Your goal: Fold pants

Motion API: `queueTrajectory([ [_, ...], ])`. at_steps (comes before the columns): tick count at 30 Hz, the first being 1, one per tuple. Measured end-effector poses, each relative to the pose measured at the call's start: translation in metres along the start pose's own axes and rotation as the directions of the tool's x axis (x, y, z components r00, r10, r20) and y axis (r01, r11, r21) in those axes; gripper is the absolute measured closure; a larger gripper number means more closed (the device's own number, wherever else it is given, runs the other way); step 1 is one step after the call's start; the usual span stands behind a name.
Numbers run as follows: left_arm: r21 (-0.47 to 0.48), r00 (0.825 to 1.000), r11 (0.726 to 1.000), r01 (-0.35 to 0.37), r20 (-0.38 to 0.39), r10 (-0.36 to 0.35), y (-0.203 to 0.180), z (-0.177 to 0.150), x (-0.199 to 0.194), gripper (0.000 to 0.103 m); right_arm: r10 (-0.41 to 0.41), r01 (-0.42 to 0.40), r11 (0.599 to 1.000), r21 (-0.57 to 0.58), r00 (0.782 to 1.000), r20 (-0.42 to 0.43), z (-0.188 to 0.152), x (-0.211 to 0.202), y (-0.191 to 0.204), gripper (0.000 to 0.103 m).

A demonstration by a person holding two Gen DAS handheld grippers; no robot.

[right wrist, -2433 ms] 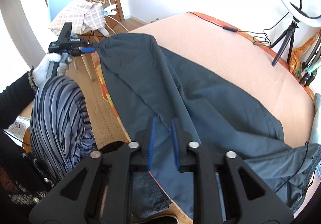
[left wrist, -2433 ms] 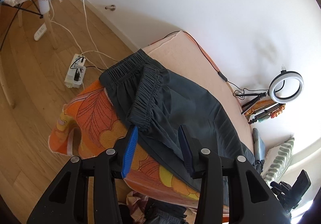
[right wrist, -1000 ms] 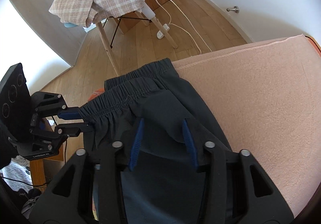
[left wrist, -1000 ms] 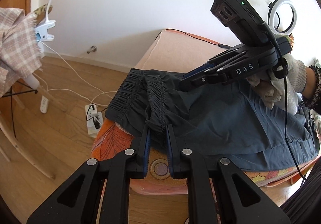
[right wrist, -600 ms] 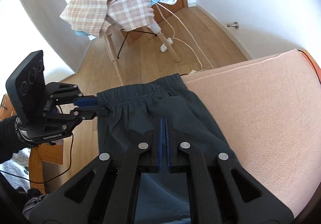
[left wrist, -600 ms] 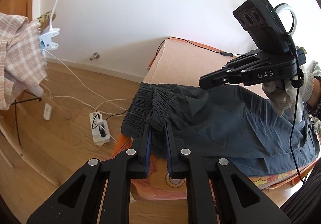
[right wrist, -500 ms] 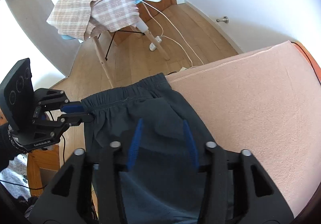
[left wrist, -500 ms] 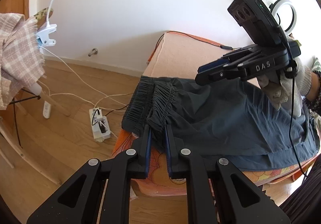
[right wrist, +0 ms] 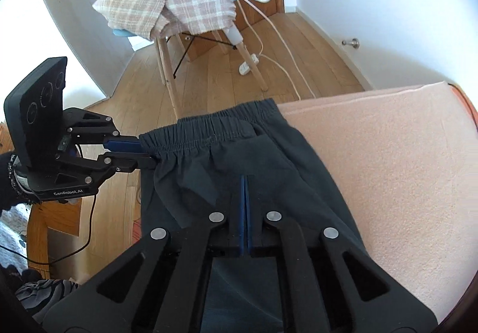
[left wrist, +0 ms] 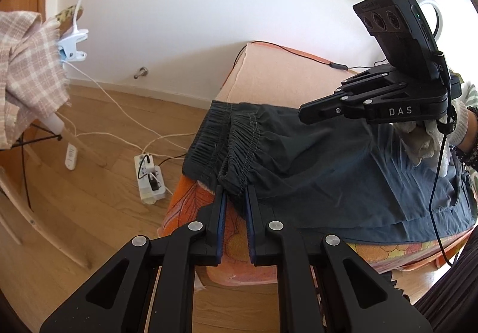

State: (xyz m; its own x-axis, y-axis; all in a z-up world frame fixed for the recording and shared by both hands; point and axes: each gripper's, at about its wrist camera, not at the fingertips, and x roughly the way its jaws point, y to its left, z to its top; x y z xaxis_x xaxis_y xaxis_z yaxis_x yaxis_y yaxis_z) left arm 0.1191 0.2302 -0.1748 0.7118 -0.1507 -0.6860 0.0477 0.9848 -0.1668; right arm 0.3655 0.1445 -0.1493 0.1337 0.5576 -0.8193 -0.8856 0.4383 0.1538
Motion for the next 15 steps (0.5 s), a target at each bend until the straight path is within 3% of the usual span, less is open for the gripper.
queueTrajectory([
  [3,0.033,1.0,0.999,-0.007,0.021,0.006,-0.004,0.007,-0.004,0.093,0.061,-0.063,0.997,0.049,0.997,0.04,0.007,-0.017,-0.01,0.102],
  [5,0.071,1.0,0.997,-0.019,0.014,0.018,-0.009,0.009,-0.003,0.093,0.021,-0.026,0.997,0.073,0.998,0.06,0.013,-0.019,-0.017,0.102],
  [7,0.087,1.0,0.996,-0.021,0.005,0.02,-0.012,0.007,-0.001,0.093,0.052,-0.057,0.992,0.109,0.998,0.044,0.018,-0.01,-0.025,0.1],
  [10,0.092,1.0,0.995,-0.024,-0.003,0.024,-0.011,0.005,0.001,0.093,0.108,-0.109,0.987,0.117,0.994,0.011,0.025,0.009,-0.027,0.081],
  [12,0.09,1.0,0.996,-0.025,-0.008,0.026,-0.009,0.004,0.002,0.093,0.121,-0.119,0.989,0.09,0.992,-0.022,0.026,0.021,-0.023,0.062],
  [15,0.094,0.999,0.995,-0.027,-0.018,0.029,-0.008,0.001,0.005,0.093,0.074,-0.071,0.997,0.044,0.995,-0.07,0.03,0.043,-0.019,0.056],
])
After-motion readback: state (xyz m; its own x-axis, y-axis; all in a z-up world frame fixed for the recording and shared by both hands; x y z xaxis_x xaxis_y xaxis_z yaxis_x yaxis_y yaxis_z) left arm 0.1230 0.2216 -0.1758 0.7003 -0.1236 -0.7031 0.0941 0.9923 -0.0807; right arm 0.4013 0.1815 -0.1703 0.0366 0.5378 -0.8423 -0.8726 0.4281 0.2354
